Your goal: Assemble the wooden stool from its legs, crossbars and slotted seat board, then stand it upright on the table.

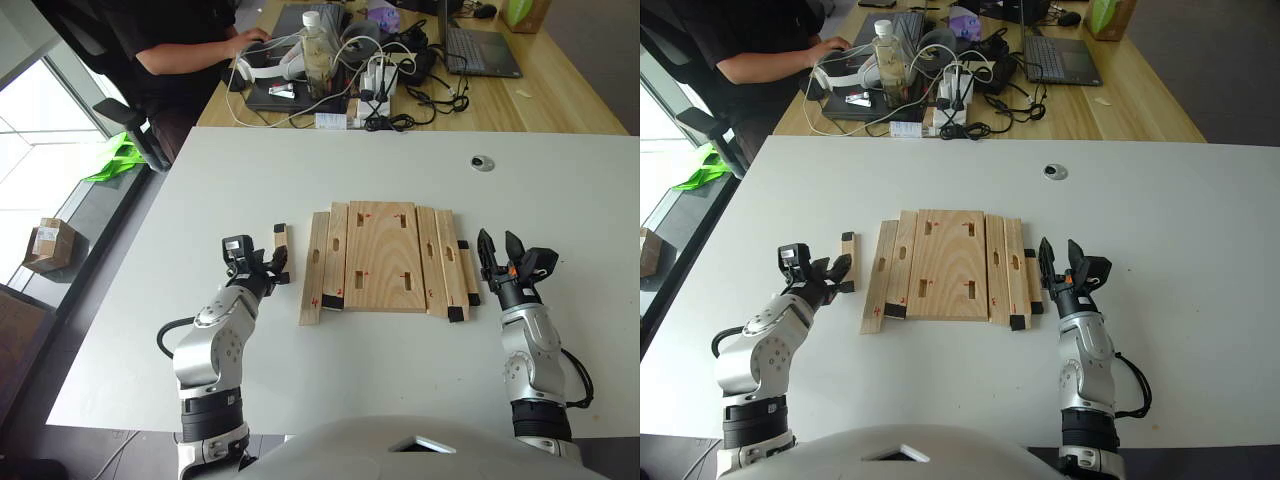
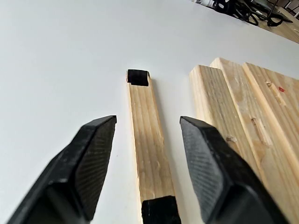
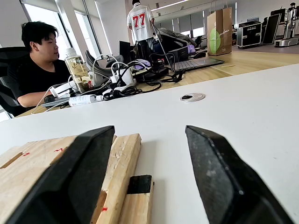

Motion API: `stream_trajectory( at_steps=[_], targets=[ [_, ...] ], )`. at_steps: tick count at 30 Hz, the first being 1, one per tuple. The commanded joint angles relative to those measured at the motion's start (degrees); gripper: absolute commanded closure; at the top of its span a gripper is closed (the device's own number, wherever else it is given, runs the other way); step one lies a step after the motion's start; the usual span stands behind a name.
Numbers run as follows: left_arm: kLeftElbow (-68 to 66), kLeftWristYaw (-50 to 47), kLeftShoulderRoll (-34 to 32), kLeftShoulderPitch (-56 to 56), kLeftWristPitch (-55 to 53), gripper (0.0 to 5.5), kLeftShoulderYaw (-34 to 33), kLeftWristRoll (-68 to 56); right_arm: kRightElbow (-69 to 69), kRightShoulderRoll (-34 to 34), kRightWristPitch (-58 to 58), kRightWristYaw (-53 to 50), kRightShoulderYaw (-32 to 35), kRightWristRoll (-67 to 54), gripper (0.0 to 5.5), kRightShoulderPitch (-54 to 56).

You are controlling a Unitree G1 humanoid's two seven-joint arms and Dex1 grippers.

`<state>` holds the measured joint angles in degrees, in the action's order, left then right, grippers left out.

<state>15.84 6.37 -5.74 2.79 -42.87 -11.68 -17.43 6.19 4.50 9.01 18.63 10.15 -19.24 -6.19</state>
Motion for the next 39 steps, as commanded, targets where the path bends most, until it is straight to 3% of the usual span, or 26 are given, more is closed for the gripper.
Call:
stream_trajectory(
  at_steps=[1, 9, 16, 21, 26, 30, 35, 39],
  targets=[
    [-3.02, -0.59, 0.17, -0.56, -1.04, 2.98, 2.05, 0.97, -0.21, -0.07, -0.01, 0.21, -0.33, 0.07, 2.63, 1.18],
    [-5.36, -3.39, -1.08, 0.90, -4.79, 2.98, 4.89, 4.54, -0.30, -0.14, -0.21, 0.00, -0.49, 0.31, 2.63, 1.03],
    [-4.59, -3.05, -3.05, 2.70, -4.37, 4.08, 5.27, 5.88, -0.30, -0.09, -0.37, -0.40, -0.63, 0.33, 2.62, 1.31],
    [-3.51, -2.29, -3.03, 2.68, -3.01, 4.17, 2.88, 3.95, -0.68, 0.16, -0.56, -0.79, -0.63, 0.69, 2.62, 1.30],
    [3.48, 2.68, 2.35, -6.24, -7.41, 4.17, -12.83, -23.15, -5.81, 6.39, -12.01, -1.70, -7.01, 10.20, 2.62, 5.70],
    [8.09, 1.48, 1.31, -9.32, -14.53, 4.17, -15.83, -42.35, -12.69, 13.69, -8.25, 2.22, -14.74, 23.20, 2.62, 12.71],
    [10.54, -3.94, -4.00, -9.91, -24.30, 4.17, -6.54, -42.87, -14.58, 24.99, 7.73, 11.26, -26.00, 38.68, 2.62, 21.01],
    [12.39, -3.82, -8.17, -13.43, -28.56, 4.17, 3.34, -39.79, -15.65, 29.39, 15.51, 16.36, -31.29, 45.32, 2.62, 25.79]
  ],
)
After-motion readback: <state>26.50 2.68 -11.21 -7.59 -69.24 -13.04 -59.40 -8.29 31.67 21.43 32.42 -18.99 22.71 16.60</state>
